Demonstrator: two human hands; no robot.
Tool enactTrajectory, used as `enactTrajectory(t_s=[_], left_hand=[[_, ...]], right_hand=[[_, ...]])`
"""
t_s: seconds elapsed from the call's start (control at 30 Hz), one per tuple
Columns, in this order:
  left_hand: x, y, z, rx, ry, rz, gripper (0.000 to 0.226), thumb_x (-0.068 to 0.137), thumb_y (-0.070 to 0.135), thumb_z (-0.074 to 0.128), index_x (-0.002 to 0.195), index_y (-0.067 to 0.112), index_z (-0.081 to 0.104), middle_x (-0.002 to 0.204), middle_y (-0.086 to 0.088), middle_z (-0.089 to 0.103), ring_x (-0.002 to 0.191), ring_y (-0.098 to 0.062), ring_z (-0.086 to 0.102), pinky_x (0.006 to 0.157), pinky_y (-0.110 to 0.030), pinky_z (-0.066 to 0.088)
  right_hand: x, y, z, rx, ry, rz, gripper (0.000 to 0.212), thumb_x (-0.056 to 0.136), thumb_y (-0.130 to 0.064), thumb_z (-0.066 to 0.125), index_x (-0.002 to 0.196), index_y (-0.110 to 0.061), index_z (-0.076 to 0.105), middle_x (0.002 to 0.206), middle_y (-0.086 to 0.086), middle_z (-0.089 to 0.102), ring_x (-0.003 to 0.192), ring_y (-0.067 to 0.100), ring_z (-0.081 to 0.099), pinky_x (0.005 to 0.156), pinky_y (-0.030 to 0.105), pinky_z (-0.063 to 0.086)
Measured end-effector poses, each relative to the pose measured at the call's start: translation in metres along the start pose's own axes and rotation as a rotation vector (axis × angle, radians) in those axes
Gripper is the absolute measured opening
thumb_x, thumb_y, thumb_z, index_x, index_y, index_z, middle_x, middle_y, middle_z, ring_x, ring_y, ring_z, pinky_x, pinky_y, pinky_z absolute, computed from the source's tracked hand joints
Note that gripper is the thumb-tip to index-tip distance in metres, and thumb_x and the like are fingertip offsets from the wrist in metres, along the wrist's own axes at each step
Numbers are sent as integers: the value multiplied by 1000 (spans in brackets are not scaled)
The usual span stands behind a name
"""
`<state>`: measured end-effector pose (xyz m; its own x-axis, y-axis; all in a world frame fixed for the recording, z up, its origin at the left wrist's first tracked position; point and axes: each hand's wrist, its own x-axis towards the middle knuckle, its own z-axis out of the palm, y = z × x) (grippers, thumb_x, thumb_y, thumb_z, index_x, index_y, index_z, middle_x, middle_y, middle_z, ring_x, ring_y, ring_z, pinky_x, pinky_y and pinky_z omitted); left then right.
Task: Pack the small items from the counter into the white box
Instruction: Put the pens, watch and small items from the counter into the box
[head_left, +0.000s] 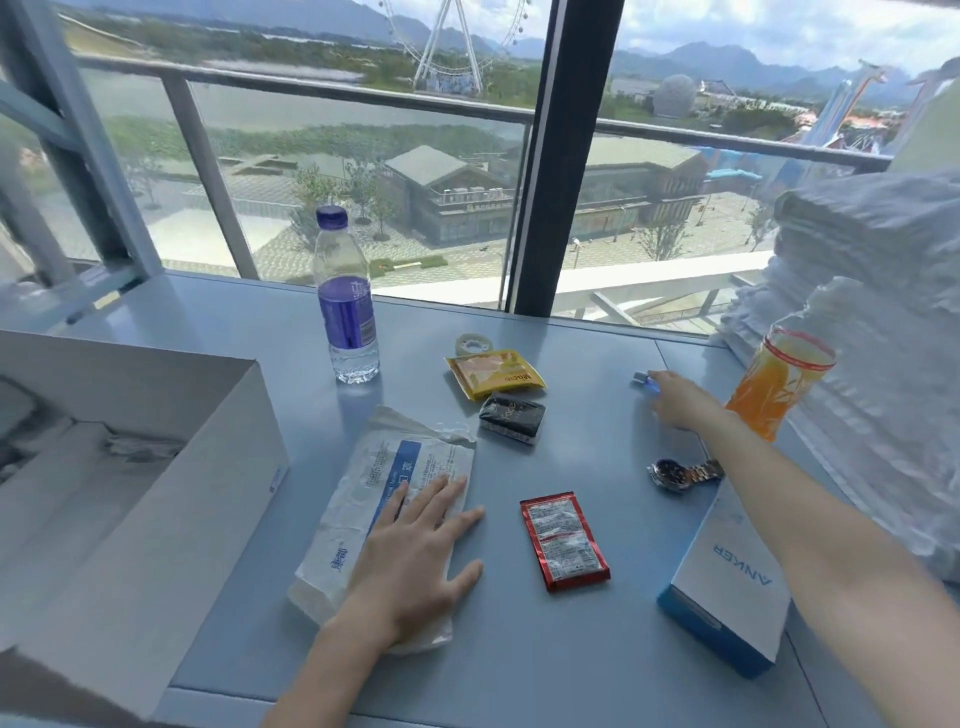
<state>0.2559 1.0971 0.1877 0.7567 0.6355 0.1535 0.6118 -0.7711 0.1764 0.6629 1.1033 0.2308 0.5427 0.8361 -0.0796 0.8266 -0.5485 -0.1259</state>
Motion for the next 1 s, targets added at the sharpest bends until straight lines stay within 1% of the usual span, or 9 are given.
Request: enactTrajectory(t_s=[0.27, 0.4, 0.5, 0.53, 0.6, 0.7, 0.77, 0.87, 1.0], left_hand=[[8, -7, 2, -60, -11, 16, 52, 79, 58, 38, 123, 38, 56, 145, 6, 40, 136, -13, 33, 109, -34, 8], [9, -7, -2, -54, -41, 34, 52, 78, 55, 37, 121, 36, 59, 143, 5, 44, 135, -13, 36, 109, -34, 10], [5, -8, -7, -137, 7, 56, 63, 77, 56, 26, 131, 33, 50, 151, 8, 30, 140, -10, 23, 113, -27, 0], [3, -8, -12, -175, 12, 54, 64, 79, 56, 25, 134, 33, 46, 152, 9, 26, 141, -9, 21, 113, -25, 1], [-3, -7, -28, -200, 46, 45, 48, 87, 45, 41, 132, 31, 49, 149, 8, 31, 136, -14, 33, 112, -29, 19], [-10, -9, -66, -137, 196, 33, 34, 72, 28, 69, 106, 26, 67, 124, 2, 60, 105, -21, 63, 83, -35, 51], [-16, -16, -92, -68, 277, -19, 35, 62, 23, 80, 96, 22, 71, 112, 0, 66, 90, -23, 68, 70, -35, 54], [-35, -27, -131, 46, 317, -89, 39, 58, 22, 84, 94, 18, 72, 108, -3, 68, 93, -26, 68, 70, -40, 55], [-79, -53, -172, 113, 420, -196, 26, 75, 31, 71, 99, 21, 71, 110, 0, 68, 97, -25, 67, 65, -40, 55]], right_hand=[[-17, -15, 9, -152, 103, -65, 30, 96, -25, 45, 122, -20, 57, 121, 7, 41, 108, 34, 40, 89, 39, 42], [-45, -37, 7, -199, 65, -170, 26, 96, -35, 45, 114, -23, 59, 118, 8, 44, 103, 35, 44, 86, 39, 43], [-67, -65, 0, -18, 31, -303, 20, 94, -34, 49, 106, -22, 59, 107, 3, 53, 94, 26, 57, 78, 37, 47], [-74, -76, -4, 88, 29, -344, 16, 93, -32, 52, 101, -21, 60, 102, 0, 55, 90, 21, 60, 78, 38, 50], [-89, -102, -15, 249, 60, -449, 9, 90, -27, 58, 94, -20, 61, 94, -4, 61, 83, 14, 61, 77, 34, 53], [-118, -150, -44, 456, 93, -566, 12, 84, -23, 67, 91, -13, 65, 80, -8, 64, 71, 11, 61, 64, 8, 45], [-135, -184, -66, 527, 90, -630, 16, 80, -23, 70, 91, -13, 67, 74, -17, 61, 62, 2, 61, 58, 9, 45], [-153, -234, -90, 571, 108, -757, 18, 78, -24, 71, 94, -15, 68, 76, -20, 61, 63, -1, 62, 60, 14, 51], [-165, -292, -103, 571, 116, -873, 19, 78, -23, 70, 95, -13, 70, 84, -6, 71, 70, 5, 67, 67, 18, 55]])
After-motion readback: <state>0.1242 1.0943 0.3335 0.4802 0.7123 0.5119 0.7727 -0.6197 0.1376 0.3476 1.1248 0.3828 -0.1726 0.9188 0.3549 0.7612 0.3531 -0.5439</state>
